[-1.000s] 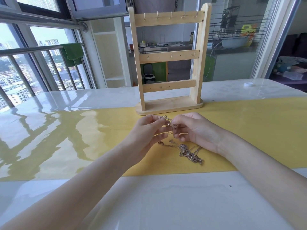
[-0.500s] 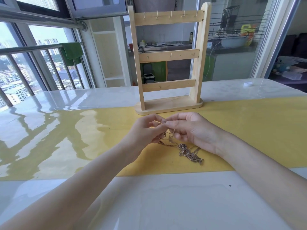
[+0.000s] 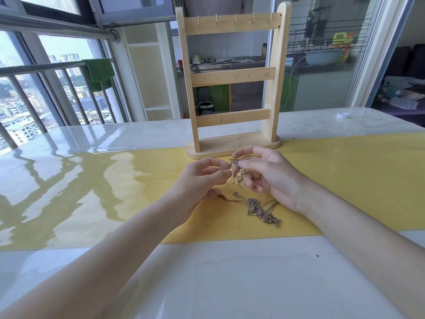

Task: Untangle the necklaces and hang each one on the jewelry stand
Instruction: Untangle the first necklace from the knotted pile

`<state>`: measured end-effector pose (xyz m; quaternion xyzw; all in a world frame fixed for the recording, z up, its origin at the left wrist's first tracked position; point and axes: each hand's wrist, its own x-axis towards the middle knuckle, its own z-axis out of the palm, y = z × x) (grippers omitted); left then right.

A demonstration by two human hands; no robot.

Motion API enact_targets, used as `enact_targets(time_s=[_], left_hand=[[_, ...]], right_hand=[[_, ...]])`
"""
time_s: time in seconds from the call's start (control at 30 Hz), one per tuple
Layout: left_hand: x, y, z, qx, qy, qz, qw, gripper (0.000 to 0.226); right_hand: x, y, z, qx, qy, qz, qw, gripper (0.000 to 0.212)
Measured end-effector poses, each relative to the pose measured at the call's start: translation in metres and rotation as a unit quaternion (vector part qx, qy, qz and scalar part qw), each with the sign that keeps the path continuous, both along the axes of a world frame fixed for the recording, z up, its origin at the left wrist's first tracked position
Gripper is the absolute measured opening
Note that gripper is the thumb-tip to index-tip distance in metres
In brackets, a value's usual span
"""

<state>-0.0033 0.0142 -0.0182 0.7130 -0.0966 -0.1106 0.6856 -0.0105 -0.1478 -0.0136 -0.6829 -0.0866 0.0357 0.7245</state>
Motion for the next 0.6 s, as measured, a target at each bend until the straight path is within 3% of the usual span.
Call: enact_targets(time_s=[0.23, 0.6], left_hand=[[-0.0010, 0.0012, -0.0002, 0.013, 0.001, -0.021, 1.000, 0.012], [0.0024, 0.0025, 0.0007, -0.074, 0.004, 0.005, 0.997, 0.005]], right_hand=[[-0.0026, 0.0041, 0.0028, 0.009, -0.017, 0.025, 1.000, 0.013], [0.0002, 0.0040, 0.0007, 0.054, 0.006, -0.082, 0.995, 0.010]])
